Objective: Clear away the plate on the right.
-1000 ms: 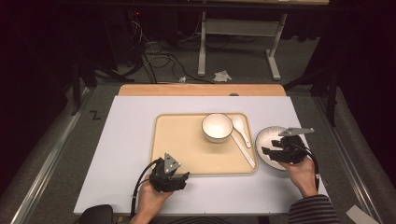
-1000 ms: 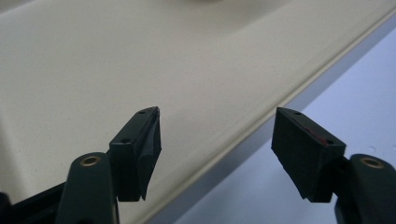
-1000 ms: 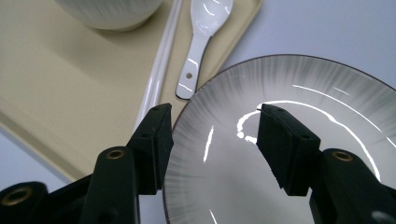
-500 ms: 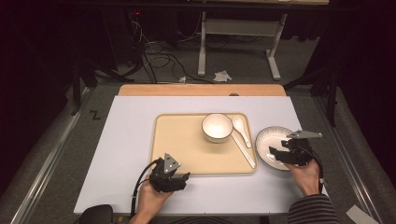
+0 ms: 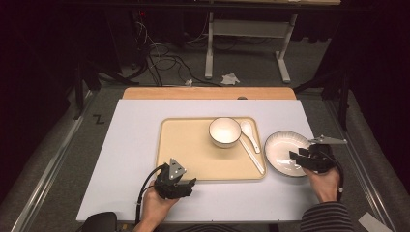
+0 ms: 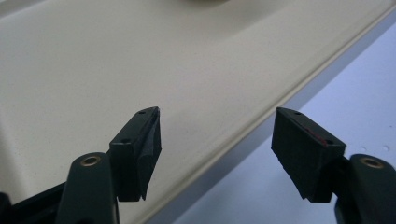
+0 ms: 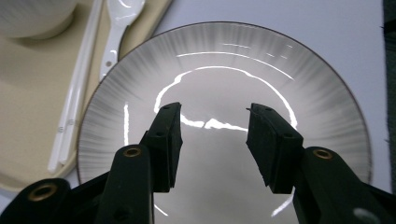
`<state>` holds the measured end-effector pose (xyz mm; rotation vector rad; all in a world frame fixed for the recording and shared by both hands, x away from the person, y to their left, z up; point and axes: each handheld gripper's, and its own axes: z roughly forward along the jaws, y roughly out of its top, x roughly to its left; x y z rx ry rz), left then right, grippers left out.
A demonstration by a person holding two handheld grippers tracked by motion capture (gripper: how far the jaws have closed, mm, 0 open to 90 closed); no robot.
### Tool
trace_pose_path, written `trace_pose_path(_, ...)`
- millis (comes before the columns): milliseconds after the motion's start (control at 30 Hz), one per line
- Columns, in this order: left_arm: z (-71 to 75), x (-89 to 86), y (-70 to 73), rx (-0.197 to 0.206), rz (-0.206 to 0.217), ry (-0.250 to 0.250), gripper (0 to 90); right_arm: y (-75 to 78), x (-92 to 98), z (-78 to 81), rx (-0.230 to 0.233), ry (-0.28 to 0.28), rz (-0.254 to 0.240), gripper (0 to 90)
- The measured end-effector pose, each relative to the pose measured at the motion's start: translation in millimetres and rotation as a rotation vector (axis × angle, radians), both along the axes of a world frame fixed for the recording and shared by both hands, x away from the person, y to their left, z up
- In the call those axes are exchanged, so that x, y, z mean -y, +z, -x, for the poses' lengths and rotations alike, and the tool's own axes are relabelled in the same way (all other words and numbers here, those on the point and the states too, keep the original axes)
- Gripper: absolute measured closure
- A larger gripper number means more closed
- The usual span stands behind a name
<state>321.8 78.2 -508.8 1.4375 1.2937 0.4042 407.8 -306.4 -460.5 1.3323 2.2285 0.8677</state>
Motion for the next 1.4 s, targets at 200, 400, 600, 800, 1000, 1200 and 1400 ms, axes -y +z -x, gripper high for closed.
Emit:
trace_pose_path(200,0.2,-0.8,0.9,0.005,-0.003,-0.004,33.3,-1.7,9.2,0.1,-0.019,-0.032,-0.028,58.9)
trace_pose_path(400,1.6,-1.4,2.2,0.012,-0.009,0.001,33.3,-0.5,18.5,2.1,-0.017,-0.068,-0.036,58.8)
trace_pose_path(600,-1.1,0.3,0.2,0.008,-0.016,-0.007,33.3,0.5,41.9,3.7,-0.037,-0.13,-0.065,58.4)
trace_pose_path(800,1.4,1.7,1.0,0.022,-0.031,-0.003,33.4,2.8,61.3,10.0,-0.018,-0.192,-0.087,59.4)
trace_pose_path(1000,-1.3,1.8,-1.1,0.017,-0.042,0.004,33.4,-1.9,78.0,9.4,-0.033,-0.243,-0.081,62.3)
trace_pose_path(1200,-1.2,1.8,-1.6,0.016,-0.042,0.008,33.4,-4.0,78.2,5.6,-0.043,-0.258,-0.033,65.7)
trace_pose_path(1400,-0.4,1.6,-1.6,0.015,-0.042,0.011,33.4,-3.4,82.1,6.0,-0.031,-0.279,-0.046,70.7)
